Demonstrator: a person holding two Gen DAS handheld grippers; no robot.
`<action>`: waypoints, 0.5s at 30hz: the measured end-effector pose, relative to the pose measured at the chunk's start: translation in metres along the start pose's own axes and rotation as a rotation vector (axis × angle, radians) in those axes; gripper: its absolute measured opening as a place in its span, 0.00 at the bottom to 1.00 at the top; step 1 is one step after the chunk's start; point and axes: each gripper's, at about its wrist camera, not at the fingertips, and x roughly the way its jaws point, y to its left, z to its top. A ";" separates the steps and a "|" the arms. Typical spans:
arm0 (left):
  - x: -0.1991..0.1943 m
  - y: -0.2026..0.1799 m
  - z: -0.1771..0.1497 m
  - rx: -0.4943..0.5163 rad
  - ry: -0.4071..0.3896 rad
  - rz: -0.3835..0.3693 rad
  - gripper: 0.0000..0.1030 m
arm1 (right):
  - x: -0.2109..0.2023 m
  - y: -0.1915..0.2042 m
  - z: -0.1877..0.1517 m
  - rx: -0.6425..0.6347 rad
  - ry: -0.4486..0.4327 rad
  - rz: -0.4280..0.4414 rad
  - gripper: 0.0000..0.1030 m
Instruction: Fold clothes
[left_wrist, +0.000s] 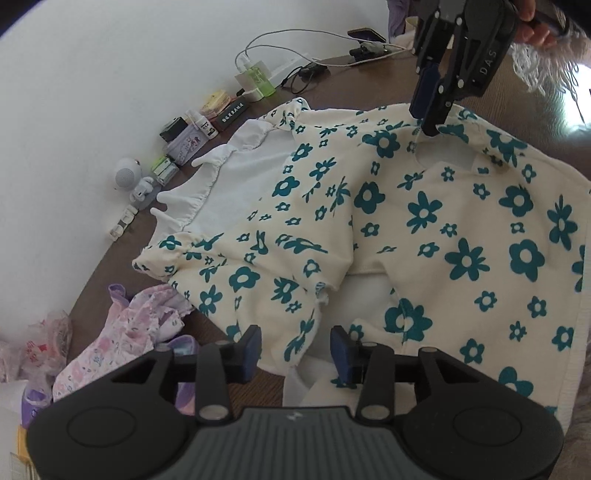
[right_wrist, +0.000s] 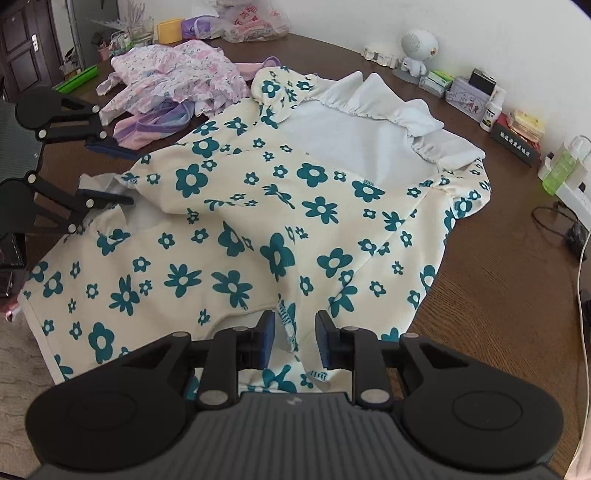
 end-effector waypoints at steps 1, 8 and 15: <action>-0.004 0.004 -0.001 -0.008 0.009 0.012 0.42 | -0.002 -0.005 -0.001 0.021 0.000 -0.007 0.30; 0.010 0.049 0.015 -0.110 0.033 0.050 0.43 | -0.004 -0.034 0.004 0.154 -0.017 -0.072 0.32; 0.069 0.086 0.036 -0.231 0.065 -0.044 0.42 | 0.027 -0.052 0.036 0.189 -0.001 -0.138 0.32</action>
